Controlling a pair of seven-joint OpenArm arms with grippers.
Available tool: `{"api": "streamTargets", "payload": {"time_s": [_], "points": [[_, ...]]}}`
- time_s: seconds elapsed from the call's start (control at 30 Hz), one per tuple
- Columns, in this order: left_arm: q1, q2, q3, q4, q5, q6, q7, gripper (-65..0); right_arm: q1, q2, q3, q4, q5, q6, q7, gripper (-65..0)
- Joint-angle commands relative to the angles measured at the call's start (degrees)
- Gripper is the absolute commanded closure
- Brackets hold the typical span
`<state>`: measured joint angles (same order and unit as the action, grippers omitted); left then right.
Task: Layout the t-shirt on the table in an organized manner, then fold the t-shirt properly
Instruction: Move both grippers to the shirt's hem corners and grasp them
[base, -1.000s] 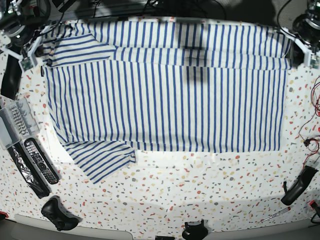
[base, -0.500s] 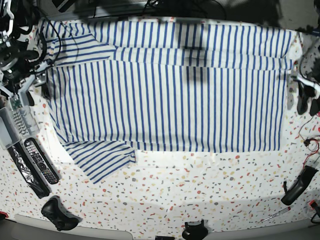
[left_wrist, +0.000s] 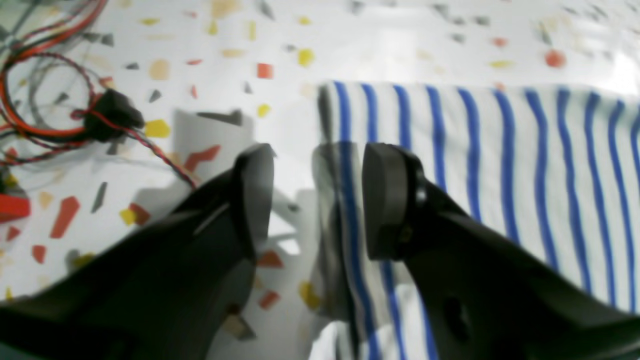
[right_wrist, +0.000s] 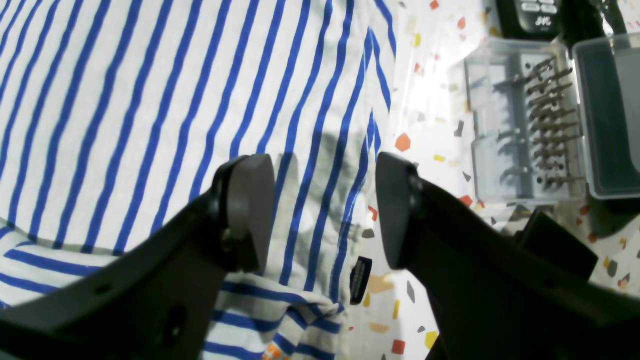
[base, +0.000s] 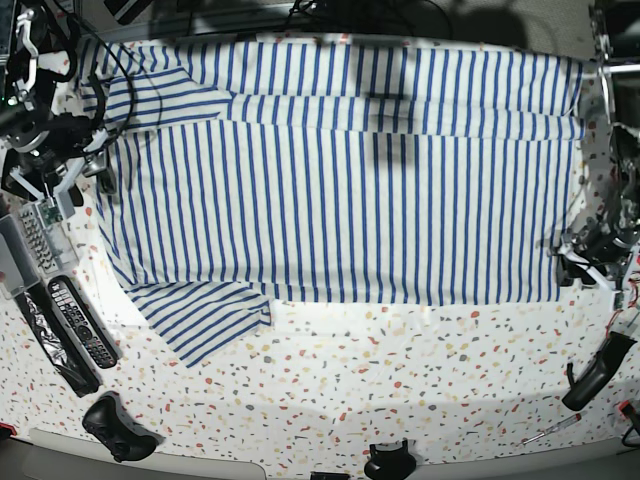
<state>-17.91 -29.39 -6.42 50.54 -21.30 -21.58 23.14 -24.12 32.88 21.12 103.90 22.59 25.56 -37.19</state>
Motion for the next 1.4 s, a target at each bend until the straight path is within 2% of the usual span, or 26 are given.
{"api": "streamTargets", "payload": {"time_s": [0.0, 0.1, 0.37, 0.7, 0.77, 0.8, 0.9, 0.93, 1.0, 1.1, 1.17, 1.27, 1.37], "points": [[-2.49, -0.94, -0.15, -0.87, -0.85, -1.88, -0.87, -26.7, 0.31, 1.09, 0.59, 0.83, 0.59, -0.02, 1.11, -31.9], [-5.07, -0.87, -0.15, -5.14, -0.87, -4.20, -1.11, -26.7, 0.31, 1.09, 0.59, 0.83, 0.59, -0.02, 1.11, -31.9], [-6.03, 0.52, -0.11, -9.01, -0.81, -4.90, -3.87, -26.7, 0.28, 1.09, 0.59, 0.85, 0.57, -0.02, 0.68, -31.9], [-5.88, 2.73, -0.11, -9.01, 0.24, -4.85, -2.47, -25.8, 0.31, 1.09, 0.59, 0.85, 0.59, -0.02, -0.76, -31.9], [-5.88, 3.41, -0.11, -9.01, 0.26, -4.94, -1.75, -22.5, 0.31, 1.09, 0.59, 0.85, 0.59, -0.04, -0.74, -31.9], [-5.84, 3.69, -0.11, -9.01, 0.26, -5.03, -1.70, -18.9, 0.33, 1.09, 0.59, 0.85, 0.59, -0.04, -0.70, -31.9], [-5.75, 4.02, -0.11, -9.01, 0.26, -5.01, -1.75, -2.7, 0.33, 1.09, 0.61, 0.85, 0.57, -0.02, 0.55, -31.9], [-5.75, 3.98, -0.11, -9.01, 0.26, -4.98, -1.75, 0.0, 0.42, 1.09, 0.61, 0.85, 0.48, -0.02, 1.68, -31.9], [-5.75, 3.80, -0.11, -9.01, 0.57, -5.01, -1.73, 0.0, 0.59, 1.09, 0.61, 0.85, 0.13, -0.02, 5.05, -31.9], [-5.75, 3.82, -0.11, -9.01, 4.63, -4.83, -2.69, 0.0, 1.36, 1.07, 0.61, 0.83, 0.15, -0.11, 11.45, -31.9], [-5.75, 3.80, -0.11, -9.01, 6.62, -4.83, -3.08, 0.0, 3.37, 1.07, 0.59, 0.81, 0.17, -1.03, 12.50, -31.9], [-5.77, 3.80, -0.11, -9.01, 7.80, -4.83, -3.04, 0.0, 8.00, 1.16, 0.59, 0.07, 2.05, -2.97, 9.33, -31.9], [-5.77, 3.82, -0.11, -9.01, 7.78, -4.83, -3.45, 0.0, 14.64, 2.03, 0.22, -3.28, 10.47, -3.48, 2.16, -31.9]]}}
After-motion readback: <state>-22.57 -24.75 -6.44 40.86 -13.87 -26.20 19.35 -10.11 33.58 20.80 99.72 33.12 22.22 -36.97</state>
